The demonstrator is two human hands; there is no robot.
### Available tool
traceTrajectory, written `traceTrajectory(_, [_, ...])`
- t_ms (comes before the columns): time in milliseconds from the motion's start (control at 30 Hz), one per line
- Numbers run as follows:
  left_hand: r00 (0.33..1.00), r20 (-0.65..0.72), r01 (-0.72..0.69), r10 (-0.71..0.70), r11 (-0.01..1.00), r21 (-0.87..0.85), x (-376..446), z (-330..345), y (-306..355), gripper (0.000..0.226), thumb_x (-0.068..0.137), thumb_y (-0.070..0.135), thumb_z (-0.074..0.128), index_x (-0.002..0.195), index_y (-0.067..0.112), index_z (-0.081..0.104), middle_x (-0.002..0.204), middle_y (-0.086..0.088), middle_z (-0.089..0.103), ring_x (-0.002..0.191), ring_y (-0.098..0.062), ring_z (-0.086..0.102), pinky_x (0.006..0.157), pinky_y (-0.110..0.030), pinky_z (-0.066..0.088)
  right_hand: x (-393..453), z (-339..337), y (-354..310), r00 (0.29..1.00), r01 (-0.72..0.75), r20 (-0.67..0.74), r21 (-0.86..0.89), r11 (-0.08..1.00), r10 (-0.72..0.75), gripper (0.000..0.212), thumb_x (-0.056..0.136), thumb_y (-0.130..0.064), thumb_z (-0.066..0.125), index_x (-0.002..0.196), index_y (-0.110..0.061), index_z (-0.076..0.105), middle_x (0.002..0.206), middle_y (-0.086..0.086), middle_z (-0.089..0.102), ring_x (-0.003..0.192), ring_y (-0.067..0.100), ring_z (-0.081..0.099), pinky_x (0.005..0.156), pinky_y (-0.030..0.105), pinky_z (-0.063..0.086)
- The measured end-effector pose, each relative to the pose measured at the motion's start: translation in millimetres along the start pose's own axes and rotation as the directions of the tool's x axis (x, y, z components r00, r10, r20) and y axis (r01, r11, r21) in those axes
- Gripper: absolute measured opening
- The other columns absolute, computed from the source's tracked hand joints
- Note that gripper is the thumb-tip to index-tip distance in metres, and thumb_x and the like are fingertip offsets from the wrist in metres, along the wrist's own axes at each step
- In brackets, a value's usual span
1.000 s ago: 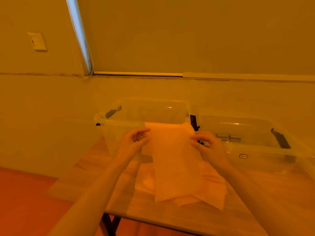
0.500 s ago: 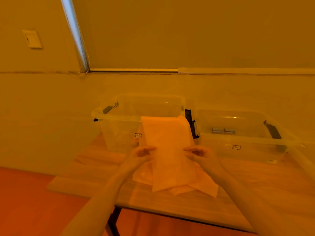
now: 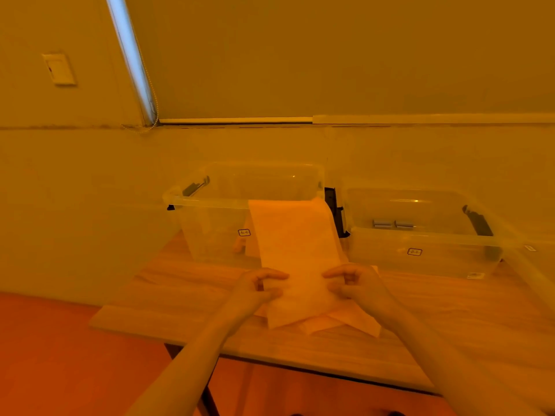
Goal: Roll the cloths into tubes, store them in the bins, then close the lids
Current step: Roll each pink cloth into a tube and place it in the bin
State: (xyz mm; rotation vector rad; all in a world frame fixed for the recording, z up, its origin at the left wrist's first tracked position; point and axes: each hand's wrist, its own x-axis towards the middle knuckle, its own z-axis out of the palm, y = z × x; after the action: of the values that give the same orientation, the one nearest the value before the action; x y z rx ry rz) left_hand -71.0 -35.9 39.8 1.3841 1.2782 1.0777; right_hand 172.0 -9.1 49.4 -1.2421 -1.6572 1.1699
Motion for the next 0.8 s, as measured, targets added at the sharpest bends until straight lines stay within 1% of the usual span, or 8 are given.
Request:
traceTrajectory(133, [0.996, -0.072, -0.049, 0.052, 0.998, 0.047, -7, 0, 12, 0.029, 0.085, 0.003, 0.066, 0.097, 0.029, 0.068, 0.116, 0.009, 0.059, 0.102, -0.01, 0.059, 0.077, -0.025, 0.056, 1, 2, -7, 0.999, 0.02, -0.032, 0.025, 0.999, -0.019, 0.025, 0.085, -0.005, 0.067, 0.097, -0.026, 0.07, 0.118, -0.006, 0.062, 0.108, 0.011, 0.059, 0.082, 0.025, 0.055])
traceTrajectory(233, [0.988, -0.115, -0.09, 0.101, 0.991, 0.1, -7, -6, 26, 0.026, 0.084, 0.01, 0.068, 0.098, 0.032, 0.069, 0.12, 0.008, 0.057, 0.108, -0.015, 0.058, 0.085, -0.034, 0.056, 1, 1, -19, 0.998, 0.036, -0.055, 0.072, 0.997, -0.032, 0.021, 0.084, -0.008, 0.068, 0.097, -0.024, 0.07, 0.118, -0.004, 0.062, 0.108, 0.013, 0.058, 0.082, 0.027, 0.054])
traceTrajectory(300, [0.975, -0.139, -0.148, 0.172, 0.975, 0.167, -5, -11, 38, 0.024, 0.083, 0.015, 0.07, 0.095, 0.037, 0.07, 0.118, 0.009, 0.06, 0.114, -0.019, 0.055, 0.093, -0.039, 0.052, 1, -2, -31, 0.995, 0.066, -0.074, 0.088, 0.994, -0.059, 0.018, 0.084, -0.009, 0.069, 0.096, -0.022, 0.07, 0.114, -0.002, 0.063, 0.104, 0.013, 0.06, 0.075, 0.023, 0.053])
traceTrajectory(400, [0.951, -0.139, -0.242, 0.278, 0.942, 0.232, -6, -15, 66, 0.021, 0.084, 0.011, 0.069, 0.095, 0.029, 0.068, 0.102, 0.011, 0.063, 0.098, -0.013, 0.06, 0.082, -0.024, 0.054, 1, -7, -52, 0.982, 0.133, -0.147, 0.098, 0.986, -0.118, 0.015, 0.084, -0.007, 0.068, 0.094, -0.018, 0.07, 0.106, -0.002, 0.065, 0.096, 0.013, 0.062, 0.065, 0.017, 0.053])
traceTrajectory(467, [0.931, -0.136, -0.296, 0.34, 0.917, 0.267, -5, -17, 87, 0.02, 0.084, 0.012, 0.069, 0.096, 0.028, 0.067, 0.098, 0.009, 0.065, 0.091, -0.013, 0.063, 0.077, -0.025, 0.054, 3, -12, -67, 0.968, 0.176, -0.198, 0.1, 0.979, -0.154, 0.014, 0.084, -0.007, 0.069, 0.093, -0.018, 0.07, 0.102, -0.001, 0.067, 0.091, 0.012, 0.064, 0.063, 0.016, 0.054])
traceTrajectory(567, [0.904, -0.156, -0.345, 0.399, 0.894, 0.287, -3, -20, 115, 0.02, 0.083, 0.011, 0.07, 0.094, 0.028, 0.067, 0.094, 0.006, 0.065, 0.086, -0.015, 0.064, 0.075, -0.027, 0.055, 7, -21, -91, 0.95, 0.231, -0.241, 0.108, 0.967, -0.2, 0.014, 0.082, -0.008, 0.07, 0.089, -0.021, 0.07, 0.098, 0.0, 0.069, 0.086, 0.014, 0.066, 0.067, 0.023, 0.056])
traceTrajectory(700, [0.884, -0.167, -0.385, 0.437, 0.882, 0.273, 3, -26, 154, 0.019, 0.084, 0.012, 0.068, 0.094, 0.028, 0.066, 0.092, 0.011, 0.065, 0.076, 0.002, 0.063, 0.07, -0.014, 0.054, 12, -32, -126, 0.913, 0.342, -0.273, 0.113, 0.933, -0.302, 0.017, 0.08, -0.006, 0.073, 0.082, -0.023, 0.071, 0.084, -0.005, 0.071, 0.072, 0.004, 0.067, 0.059, 0.016, 0.052])
traceTrajectory(800, [0.858, -0.189, -0.431, 0.478, 0.869, 0.243, 7, -31, 179, 0.023, 0.085, 0.009, 0.067, 0.095, 0.029, 0.066, 0.095, 0.013, 0.065, 0.078, 0.008, 0.063, 0.072, -0.015, 0.055, 16, -41, -153, 0.879, 0.413, -0.299, 0.089, 0.906, -0.371, 0.018, 0.08, -0.006, 0.074, 0.081, -0.024, 0.072, 0.073, -0.011, 0.072, 0.066, 0.002, 0.066, 0.058, 0.017, 0.053])
